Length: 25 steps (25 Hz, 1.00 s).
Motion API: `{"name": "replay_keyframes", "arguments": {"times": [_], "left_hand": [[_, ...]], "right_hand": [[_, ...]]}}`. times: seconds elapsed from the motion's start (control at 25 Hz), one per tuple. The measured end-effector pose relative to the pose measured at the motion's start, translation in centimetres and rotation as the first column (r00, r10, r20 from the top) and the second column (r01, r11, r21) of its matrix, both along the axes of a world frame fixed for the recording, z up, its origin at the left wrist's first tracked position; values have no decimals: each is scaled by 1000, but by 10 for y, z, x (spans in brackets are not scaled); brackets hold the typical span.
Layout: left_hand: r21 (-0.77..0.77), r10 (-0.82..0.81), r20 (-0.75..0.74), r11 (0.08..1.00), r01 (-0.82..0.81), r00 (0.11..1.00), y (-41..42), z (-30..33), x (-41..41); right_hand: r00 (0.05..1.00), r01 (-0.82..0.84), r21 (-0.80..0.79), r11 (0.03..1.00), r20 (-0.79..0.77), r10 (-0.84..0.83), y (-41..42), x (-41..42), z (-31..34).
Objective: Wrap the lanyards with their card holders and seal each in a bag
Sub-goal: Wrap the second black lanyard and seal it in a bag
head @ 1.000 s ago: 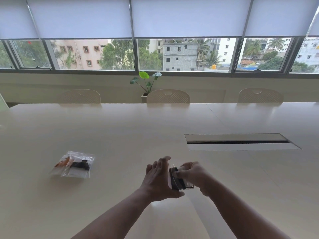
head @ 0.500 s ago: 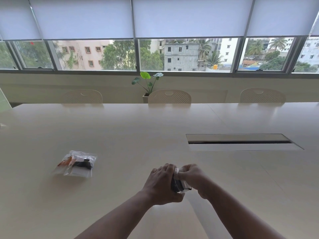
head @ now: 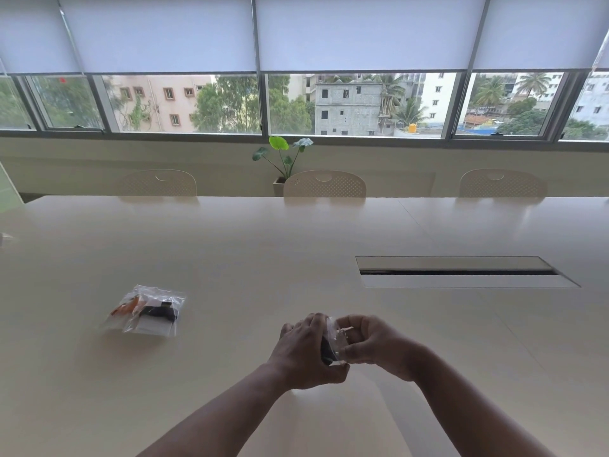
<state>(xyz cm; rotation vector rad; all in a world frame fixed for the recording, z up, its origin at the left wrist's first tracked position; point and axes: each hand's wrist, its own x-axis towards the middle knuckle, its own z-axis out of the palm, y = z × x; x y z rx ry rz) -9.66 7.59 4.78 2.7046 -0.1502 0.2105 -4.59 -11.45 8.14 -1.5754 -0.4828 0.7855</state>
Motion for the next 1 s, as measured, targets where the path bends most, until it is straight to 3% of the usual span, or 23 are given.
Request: {"name": "replay_keyframes", "arguments": {"times": [0.24,0.44,0.56,0.68,0.88,1.0], "left_hand": [[-32,15,0,999,-15,1000,-2,-1,-1],[-61,43,7,997,-43,999,-2,1,-1],[-81,61,-34,995,-63,998,-5,-1,-3],[-208,41,-141,976,-70,989,-2,7,-1],[-536,-21,-289,832,-144,957,18,21,4],[-728,-9,-342,635,-259,940,21,21,7]], "right_hand": [[994,70,-113,991,96,-59,9,-5,-6],[979,31,-341,939,200,40,8,-4,-6],[976,89,-291,952,215,-26,11,-4,-8],[979,152,-184,971,164,-122,9,-4,-9],[976,214,-26,977,58,-212,6,-3,-12],[979,201,17,980,15,-201,8,-5,-15]]}}
